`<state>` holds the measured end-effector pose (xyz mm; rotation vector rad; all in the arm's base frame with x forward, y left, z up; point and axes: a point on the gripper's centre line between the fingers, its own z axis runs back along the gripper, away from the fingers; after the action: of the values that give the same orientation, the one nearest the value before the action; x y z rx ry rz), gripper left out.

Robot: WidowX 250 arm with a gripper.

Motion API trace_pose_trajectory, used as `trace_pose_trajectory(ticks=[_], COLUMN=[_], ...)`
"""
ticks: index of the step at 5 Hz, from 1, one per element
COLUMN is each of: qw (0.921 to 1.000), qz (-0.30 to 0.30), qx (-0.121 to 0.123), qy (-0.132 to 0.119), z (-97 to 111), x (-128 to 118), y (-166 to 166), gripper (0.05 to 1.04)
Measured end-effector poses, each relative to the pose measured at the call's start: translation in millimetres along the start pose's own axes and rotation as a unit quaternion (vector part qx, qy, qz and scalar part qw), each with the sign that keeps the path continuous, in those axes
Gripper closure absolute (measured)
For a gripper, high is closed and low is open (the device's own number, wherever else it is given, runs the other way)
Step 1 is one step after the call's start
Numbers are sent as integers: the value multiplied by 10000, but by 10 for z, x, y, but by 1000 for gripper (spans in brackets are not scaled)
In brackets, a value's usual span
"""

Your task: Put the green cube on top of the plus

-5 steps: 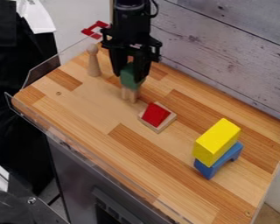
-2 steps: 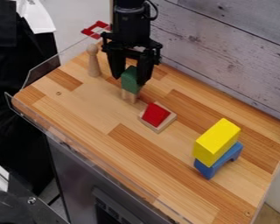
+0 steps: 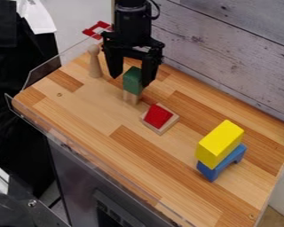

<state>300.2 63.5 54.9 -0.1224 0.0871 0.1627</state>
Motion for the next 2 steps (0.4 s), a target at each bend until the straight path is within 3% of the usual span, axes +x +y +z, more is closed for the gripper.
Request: trace_pose_trajectory(ticks=[1,2], qw=[9988,9968], qz=[-3,-303], qx=[421,681], qy=[-261,-300], z=[317,506], x=[-186,-468], y=[-80,-359], gripper=[84,84])
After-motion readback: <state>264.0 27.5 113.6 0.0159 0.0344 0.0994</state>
